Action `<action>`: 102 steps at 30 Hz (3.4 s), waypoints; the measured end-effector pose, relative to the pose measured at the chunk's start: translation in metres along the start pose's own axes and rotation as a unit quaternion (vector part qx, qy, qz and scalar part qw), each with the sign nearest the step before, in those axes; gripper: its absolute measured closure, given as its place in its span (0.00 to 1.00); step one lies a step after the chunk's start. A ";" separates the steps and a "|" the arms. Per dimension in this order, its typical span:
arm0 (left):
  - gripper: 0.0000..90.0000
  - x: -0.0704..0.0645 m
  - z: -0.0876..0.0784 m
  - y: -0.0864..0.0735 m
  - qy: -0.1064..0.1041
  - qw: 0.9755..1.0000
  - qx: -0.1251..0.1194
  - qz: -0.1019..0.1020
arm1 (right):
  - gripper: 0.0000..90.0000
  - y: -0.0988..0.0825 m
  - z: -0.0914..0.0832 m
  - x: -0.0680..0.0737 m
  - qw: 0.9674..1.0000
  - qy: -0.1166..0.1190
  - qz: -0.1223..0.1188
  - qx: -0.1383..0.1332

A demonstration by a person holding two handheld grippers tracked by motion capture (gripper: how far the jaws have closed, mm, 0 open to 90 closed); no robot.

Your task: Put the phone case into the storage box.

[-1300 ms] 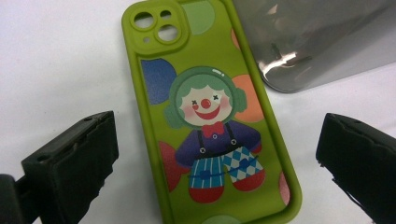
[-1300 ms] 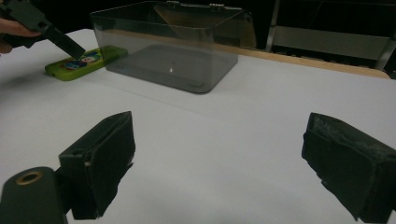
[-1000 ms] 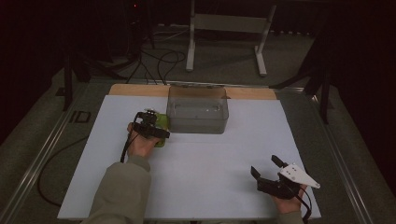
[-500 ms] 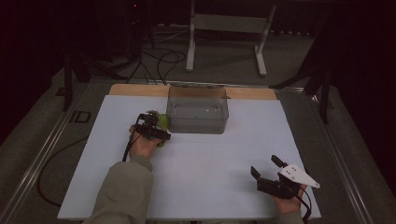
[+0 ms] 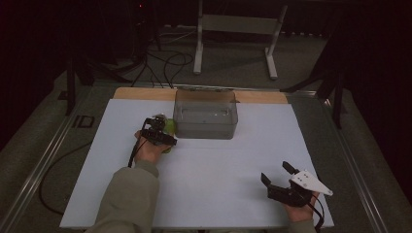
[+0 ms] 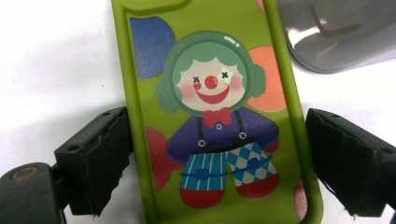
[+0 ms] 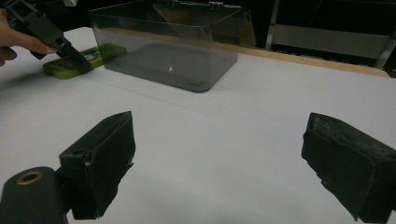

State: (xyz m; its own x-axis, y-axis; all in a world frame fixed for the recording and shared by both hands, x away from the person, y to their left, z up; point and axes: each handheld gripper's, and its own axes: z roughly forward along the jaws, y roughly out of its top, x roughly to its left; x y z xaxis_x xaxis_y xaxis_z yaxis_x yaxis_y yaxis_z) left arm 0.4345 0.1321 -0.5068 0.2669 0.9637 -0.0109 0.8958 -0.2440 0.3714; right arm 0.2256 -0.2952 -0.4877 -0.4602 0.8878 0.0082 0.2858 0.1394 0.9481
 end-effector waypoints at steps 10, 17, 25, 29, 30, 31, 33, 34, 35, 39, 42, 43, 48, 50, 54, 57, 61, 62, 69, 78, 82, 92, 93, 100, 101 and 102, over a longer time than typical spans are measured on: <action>0.18 0.005 -0.003 -0.001 0.006 1.000 0.002 -0.012 | 0.11 0.000 -0.001 0.000 1.000 0.000 0.001 0.000; 0.18 0.011 -0.007 -0.005 0.016 1.000 -0.006 -0.011 | 0.11 0.000 0.000 0.000 1.000 -0.002 -0.001 0.001; 0.18 0.019 -0.017 -0.008 0.013 1.000 -0.018 -0.007 | 0.11 0.000 0.000 0.000 1.000 0.000 0.000 0.002; 0.18 0.021 -0.022 -0.009 0.011 1.000 -0.029 -0.005 | 0.11 0.000 0.000 0.000 1.000 -0.001 0.000 0.002; 0.18 0.021 -0.023 -0.009 0.011 0.999 -0.030 -0.005 | 0.11 0.000 0.000 0.000 1.000 -0.001 0.000 0.001; 0.18 0.022 -0.025 -0.010 0.010 0.999 -0.034 -0.005 | 0.11 0.000 0.000 0.000 1.000 -0.001 0.000 0.002; 0.18 0.023 -0.028 -0.010 0.012 0.999 -0.041 -0.005 | 0.11 0.000 0.000 0.000 1.000 -0.001 0.000 0.002; 0.18 0.024 -0.029 -0.011 0.010 0.999 -0.043 -0.004 | 0.11 0.000 0.000 0.000 1.000 -0.001 0.000 0.002; 0.18 0.024 -0.030 -0.011 0.009 0.999 -0.046 -0.003 | 0.11 0.000 0.000 0.000 1.000 0.000 0.000 0.002; 0.18 0.025 -0.036 -0.013 0.007 0.999 -0.054 0.007 | 0.11 0.000 0.000 0.000 1.000 0.000 0.001 0.002; 0.18 0.025 -0.039 -0.015 0.007 0.998 -0.061 0.011 | 0.11 0.000 0.000 0.000 1.000 0.000 0.001 0.003; 0.18 0.026 -0.041 -0.015 0.008 0.998 -0.063 0.012 | 0.11 0.000 0.001 0.001 1.000 0.000 0.001 0.003; 0.18 0.027 -0.046 -0.017 0.006 0.997 -0.071 0.015 | 0.11 0.000 0.001 0.001 1.000 0.001 0.001 0.004; 0.18 0.027 -0.049 -0.018 0.005 0.997 -0.076 0.016 | 0.11 0.000 0.001 0.001 1.000 0.001 0.001 0.004; 0.18 0.028 -0.053 -0.019 0.003 0.996 -0.085 0.018 | 0.11 -0.001 0.001 0.001 1.000 0.002 0.001 0.004; 0.18 0.028 -0.056 -0.021 0.001 0.996 -0.089 0.020 | 0.11 -0.001 0.001 0.001 1.000 0.002 0.001 0.005; 0.18 0.027 -0.060 -0.023 -0.003 0.995 -0.097 0.024 | 0.11 -0.001 0.001 0.001 1.000 0.002 0.000 0.006; 0.18 0.027 -0.062 -0.023 -0.004 0.995 -0.099 0.026 | 0.11 -0.001 0.001 0.001 1.000 0.002 0.000 0.007; 0.18 0.025 -0.068 -0.028 -0.014 0.993 -0.116 0.033 | 0.11 -0.001 0.001 0.001 1.000 0.002 0.001 0.005; 0.18 0.021 -0.075 -0.036 -0.030 0.989 -0.137 0.051 | 0.11 -0.001 0.001 0.001 1.000 0.003 0.002 0.005; 0.18 0.022 -0.078 -0.040 -0.034 0.987 -0.145 0.057 | 0.11 -0.001 0.001 0.001 1.000 0.002 0.002 0.006; 0.18 0.018 -0.088 -0.047 -0.041 0.982 -0.167 0.075 | 0.11 -0.001 0.003 0.001 1.000 0.009 0.007 0.012; 0.18 0.018 -0.089 -0.047 -0.043 0.982 -0.169 0.078 | 0.10 -0.002 0.003 0.001 1.000 0.011 0.009 0.014; 0.18 0.013 -0.096 -0.052 -0.058 0.975 -0.189 0.098 | 0.10 -0.002 0.005 0.002 1.000 0.019 0.011 0.022; 0.18 0.013 -0.097 -0.052 -0.058 0.975 -0.190 0.102 | 0.10 -0.002 0.006 0.002 0.999 0.021 0.012 0.023; 0.18 0.012 -0.098 -0.053 -0.058 0.974 -0.190 0.105 | 0.10 -0.002 0.007 0.002 0.999 0.022 0.012 0.024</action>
State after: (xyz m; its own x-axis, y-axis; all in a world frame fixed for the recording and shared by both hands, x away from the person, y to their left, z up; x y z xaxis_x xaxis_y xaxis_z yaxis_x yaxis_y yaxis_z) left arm 0.3560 0.1676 -0.4355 0.4893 0.8721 0.0053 0.6266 -0.3558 0.6934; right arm 0.2294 -0.2905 -0.4918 -0.4887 0.8712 0.0454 0.3371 0.1406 0.9309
